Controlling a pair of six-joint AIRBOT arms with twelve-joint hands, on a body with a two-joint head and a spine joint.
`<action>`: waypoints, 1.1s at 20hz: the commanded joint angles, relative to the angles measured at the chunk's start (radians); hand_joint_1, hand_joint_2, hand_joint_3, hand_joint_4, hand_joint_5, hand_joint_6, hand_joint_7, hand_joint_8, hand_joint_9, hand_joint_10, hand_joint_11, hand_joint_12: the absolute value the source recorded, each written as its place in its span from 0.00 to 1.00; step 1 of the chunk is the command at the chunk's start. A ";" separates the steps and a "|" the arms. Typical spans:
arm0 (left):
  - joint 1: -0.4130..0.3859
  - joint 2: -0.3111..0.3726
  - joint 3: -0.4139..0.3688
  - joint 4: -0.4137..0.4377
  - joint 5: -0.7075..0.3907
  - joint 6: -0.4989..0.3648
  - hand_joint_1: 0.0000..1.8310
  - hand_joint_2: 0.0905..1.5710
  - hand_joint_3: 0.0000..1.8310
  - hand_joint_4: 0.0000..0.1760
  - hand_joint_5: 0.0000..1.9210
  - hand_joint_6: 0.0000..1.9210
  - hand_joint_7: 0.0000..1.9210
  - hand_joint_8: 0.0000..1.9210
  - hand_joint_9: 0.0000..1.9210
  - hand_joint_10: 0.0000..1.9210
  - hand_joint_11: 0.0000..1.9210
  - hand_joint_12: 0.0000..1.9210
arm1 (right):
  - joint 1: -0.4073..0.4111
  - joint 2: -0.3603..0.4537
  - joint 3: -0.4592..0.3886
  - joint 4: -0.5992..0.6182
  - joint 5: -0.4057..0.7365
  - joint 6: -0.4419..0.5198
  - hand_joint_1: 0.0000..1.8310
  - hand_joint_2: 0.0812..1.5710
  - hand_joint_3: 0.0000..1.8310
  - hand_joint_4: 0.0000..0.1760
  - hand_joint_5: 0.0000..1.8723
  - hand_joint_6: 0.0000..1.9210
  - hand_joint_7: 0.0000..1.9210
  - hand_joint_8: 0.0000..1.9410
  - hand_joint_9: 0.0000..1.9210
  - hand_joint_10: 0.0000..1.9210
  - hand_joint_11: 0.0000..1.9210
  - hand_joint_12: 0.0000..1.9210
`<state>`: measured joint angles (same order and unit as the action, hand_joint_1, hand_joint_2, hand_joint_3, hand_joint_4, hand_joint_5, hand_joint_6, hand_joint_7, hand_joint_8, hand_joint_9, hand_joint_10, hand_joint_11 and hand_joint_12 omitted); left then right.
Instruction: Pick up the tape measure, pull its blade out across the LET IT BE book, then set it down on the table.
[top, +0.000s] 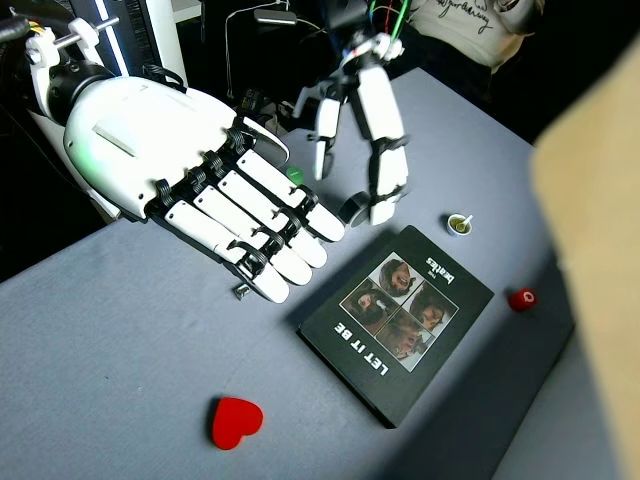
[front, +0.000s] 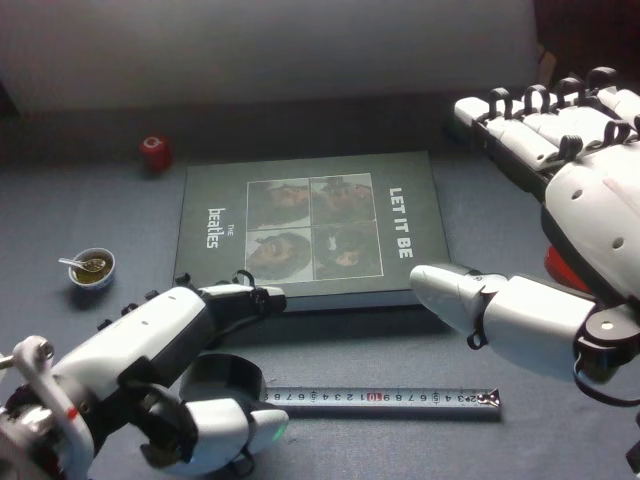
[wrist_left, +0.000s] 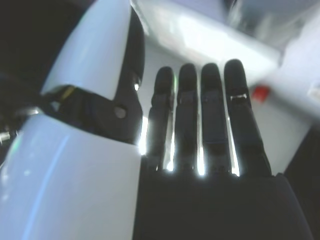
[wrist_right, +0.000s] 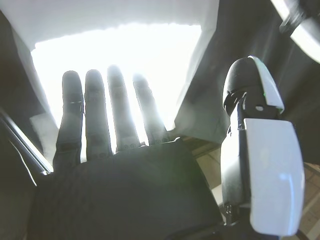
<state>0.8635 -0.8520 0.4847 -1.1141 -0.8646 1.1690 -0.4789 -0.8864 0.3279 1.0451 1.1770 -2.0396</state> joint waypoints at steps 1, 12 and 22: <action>0.000 0.001 0.010 0.088 -0.078 -0.014 0.67 0.67 0.01 0.00 0.21 0.00 0.20 0.00 0.18 0.00 0.07 0.35 | 0.007 0.003 -0.004 -0.092 0.069 0.011 0.10 0.68 0.00 0.09 0.08 0.01 0.10 0.00 0.09 0.00 0.00 0.30; 0.035 -0.031 0.070 0.172 -0.122 -0.146 0.68 0.67 0.00 0.00 0.21 0.00 0.22 0.01 0.20 0.00 0.08 0.35 | 0.007 0.002 -0.006 -0.102 0.069 0.022 0.10 0.69 0.00 0.07 0.09 0.00 0.12 0.00 0.11 0.00 0.00 0.33; 0.071 -0.046 0.138 0.197 -0.073 -0.300 0.67 0.68 0.00 0.00 0.21 0.00 0.23 0.00 0.20 0.00 0.08 0.34 | 0.010 0.002 -0.009 -0.104 0.070 0.026 0.10 0.69 0.00 0.08 0.09 0.00 0.11 0.00 0.11 0.00 0.00 0.34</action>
<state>0.9440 -0.8970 0.6266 -0.9695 -0.8757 0.8745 -0.4789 -0.8871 0.3256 1.0317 1.1770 -2.0197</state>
